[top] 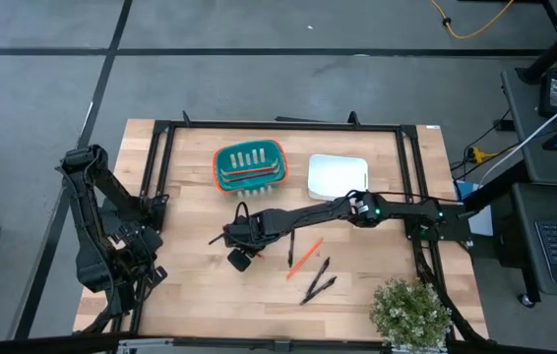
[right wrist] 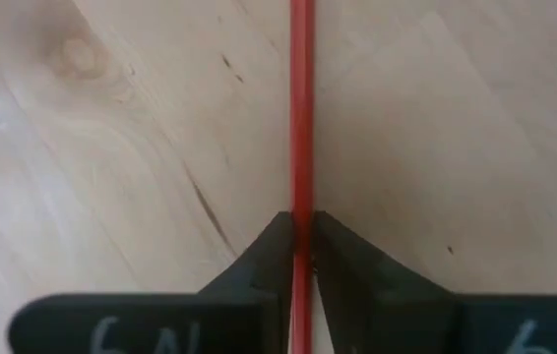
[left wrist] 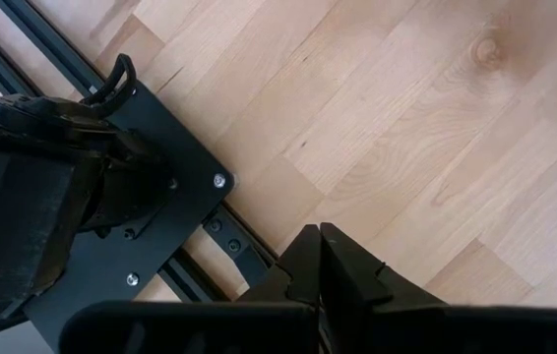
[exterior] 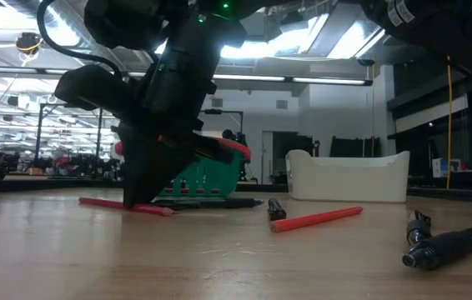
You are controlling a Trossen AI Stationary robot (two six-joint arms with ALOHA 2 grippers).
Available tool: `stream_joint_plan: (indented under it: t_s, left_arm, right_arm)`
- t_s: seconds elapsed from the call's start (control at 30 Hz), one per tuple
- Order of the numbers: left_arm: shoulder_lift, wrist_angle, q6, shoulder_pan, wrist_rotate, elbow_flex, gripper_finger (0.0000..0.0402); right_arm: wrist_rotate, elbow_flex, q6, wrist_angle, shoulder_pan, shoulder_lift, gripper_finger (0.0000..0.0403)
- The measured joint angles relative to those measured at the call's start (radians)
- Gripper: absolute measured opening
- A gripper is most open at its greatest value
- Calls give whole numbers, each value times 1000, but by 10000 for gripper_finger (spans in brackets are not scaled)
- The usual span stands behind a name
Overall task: Sort pens & pencils
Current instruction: Put the red pencil into the blue bin
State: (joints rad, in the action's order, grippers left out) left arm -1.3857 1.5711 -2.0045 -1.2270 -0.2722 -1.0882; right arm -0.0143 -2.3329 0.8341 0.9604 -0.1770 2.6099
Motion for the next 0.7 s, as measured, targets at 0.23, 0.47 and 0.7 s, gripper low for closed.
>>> stream_joint_plan:
  t_s: [0.23,0.47,0.7]
  left_arm:
    - [0,0,0,0,0,0,0]
    - [0,0,0,0,0,0,0]
    - [0,0,0,0,0,0,0]
  right_arm:
    - [16,0,-1,4,-10,0,22]
    - [10,0,-1,-3,-21,0,13]
    - [7,1,-1,-40,-27,1,11]
